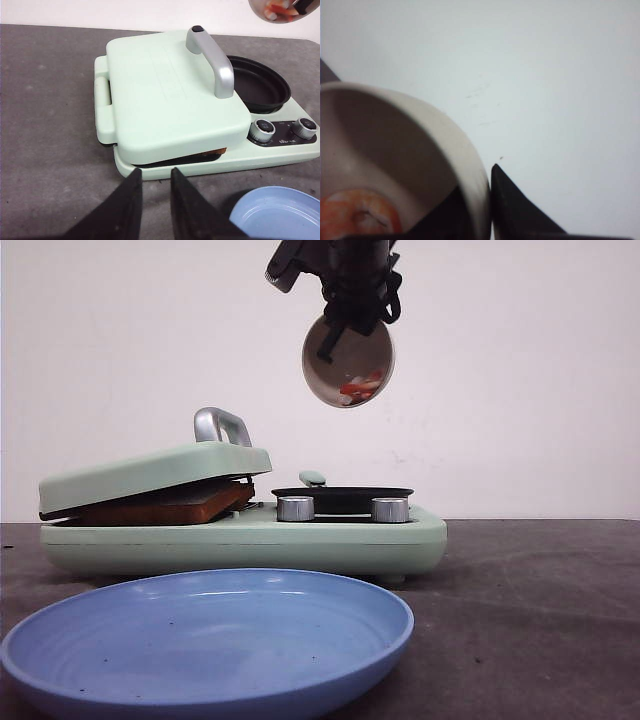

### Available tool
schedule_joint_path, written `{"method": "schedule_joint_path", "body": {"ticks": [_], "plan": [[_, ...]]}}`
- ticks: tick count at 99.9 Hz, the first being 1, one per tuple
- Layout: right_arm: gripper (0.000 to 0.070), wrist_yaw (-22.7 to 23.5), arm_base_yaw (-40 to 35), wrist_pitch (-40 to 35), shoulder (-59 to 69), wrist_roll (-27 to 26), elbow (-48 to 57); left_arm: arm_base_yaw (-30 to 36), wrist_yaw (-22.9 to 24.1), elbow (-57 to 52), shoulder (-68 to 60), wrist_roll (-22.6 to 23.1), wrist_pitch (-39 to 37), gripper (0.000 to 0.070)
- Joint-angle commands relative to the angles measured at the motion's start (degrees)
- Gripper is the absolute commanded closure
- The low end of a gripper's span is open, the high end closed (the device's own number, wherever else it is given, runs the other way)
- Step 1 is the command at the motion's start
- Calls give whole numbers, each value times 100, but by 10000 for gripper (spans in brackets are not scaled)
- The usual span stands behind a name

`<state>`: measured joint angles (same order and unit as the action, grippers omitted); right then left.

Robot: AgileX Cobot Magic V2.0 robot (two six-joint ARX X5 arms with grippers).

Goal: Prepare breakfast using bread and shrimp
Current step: 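Tilt the bowl over the frying pan to pour the shrimp in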

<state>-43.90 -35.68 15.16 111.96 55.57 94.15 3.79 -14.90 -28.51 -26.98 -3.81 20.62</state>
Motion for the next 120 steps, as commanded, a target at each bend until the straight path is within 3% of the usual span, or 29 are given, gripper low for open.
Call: {"method": "schedule_joint_path", "body": {"ticks": [1,22,56,88,120], "plan": [[700,-162,-20,177,76,507,146,9,9,-24,-20,15,-52,690],[700,-160,-44,245,76,970,146,11,9,-24,-15,20,-63,690],[700,-210,-177,376,332,1161,144,205,11,-24,63,83,-90,690],[700,-229,-293,944,686,1775,142,295,37,-24,122,125,-92,690],[700,-313,-293,1279,743,1790,142,417,138,-24,229,127,-87,690]]}}
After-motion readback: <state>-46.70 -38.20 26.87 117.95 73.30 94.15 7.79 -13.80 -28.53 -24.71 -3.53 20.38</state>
